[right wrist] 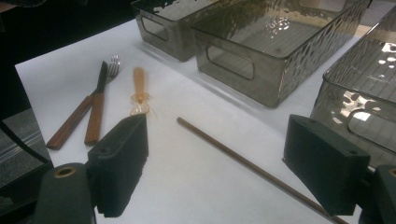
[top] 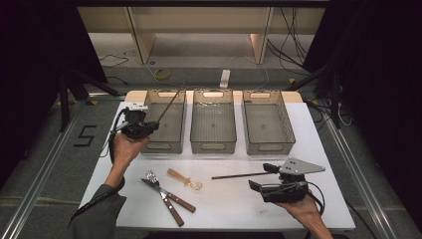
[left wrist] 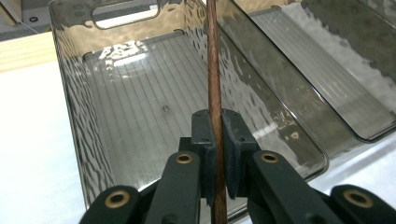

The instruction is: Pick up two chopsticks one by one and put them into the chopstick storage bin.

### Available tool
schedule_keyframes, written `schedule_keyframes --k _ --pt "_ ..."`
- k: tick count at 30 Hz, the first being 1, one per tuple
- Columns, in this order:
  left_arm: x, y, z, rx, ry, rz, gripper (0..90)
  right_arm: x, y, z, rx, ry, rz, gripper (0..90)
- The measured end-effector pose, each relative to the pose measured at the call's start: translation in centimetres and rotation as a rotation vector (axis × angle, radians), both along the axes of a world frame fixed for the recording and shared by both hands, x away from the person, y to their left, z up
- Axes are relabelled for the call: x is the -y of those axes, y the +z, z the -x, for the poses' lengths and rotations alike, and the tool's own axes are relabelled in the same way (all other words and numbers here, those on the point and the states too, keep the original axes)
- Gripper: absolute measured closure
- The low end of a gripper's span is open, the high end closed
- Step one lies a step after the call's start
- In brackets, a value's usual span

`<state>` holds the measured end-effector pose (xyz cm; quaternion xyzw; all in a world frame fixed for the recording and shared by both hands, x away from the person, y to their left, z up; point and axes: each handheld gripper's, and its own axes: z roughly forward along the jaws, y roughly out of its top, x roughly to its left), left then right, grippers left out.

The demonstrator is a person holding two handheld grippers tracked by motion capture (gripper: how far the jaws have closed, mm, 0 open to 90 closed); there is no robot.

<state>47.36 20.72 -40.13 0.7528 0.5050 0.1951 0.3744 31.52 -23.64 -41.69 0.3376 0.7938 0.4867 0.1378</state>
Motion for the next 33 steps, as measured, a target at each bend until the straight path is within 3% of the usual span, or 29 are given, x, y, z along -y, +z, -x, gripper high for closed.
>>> schedule_keyframes --k 13,21,27,30,33 --pt "-1.0 -1.2 -1.4 -0.057 0.059 0.001 83.9 -0.1 -0.1 0.1 -0.003 0.014 0.009 22.8" --pt "-1.3 -1.7 -1.5 -0.069 0.07 0.002 82.4 -0.1 -0.1 0.2 -0.008 0.022 0.008 22.9" --pt "-0.9 -1.1 -1.2 -0.085 0.055 0.05 48.9 -0.2 -0.1 0.2 -0.009 0.033 0.013 23.0" --pt "-0.4 -0.7 -0.5 -0.075 0.029 0.057 39.5 -0.2 -0.1 0.2 -0.009 0.034 0.013 23.0" --pt "-0.2 -0.3 0.4 -0.062 -0.008 0.111 33.3 -0.2 0.0 0.2 -0.015 0.038 0.021 23.0"
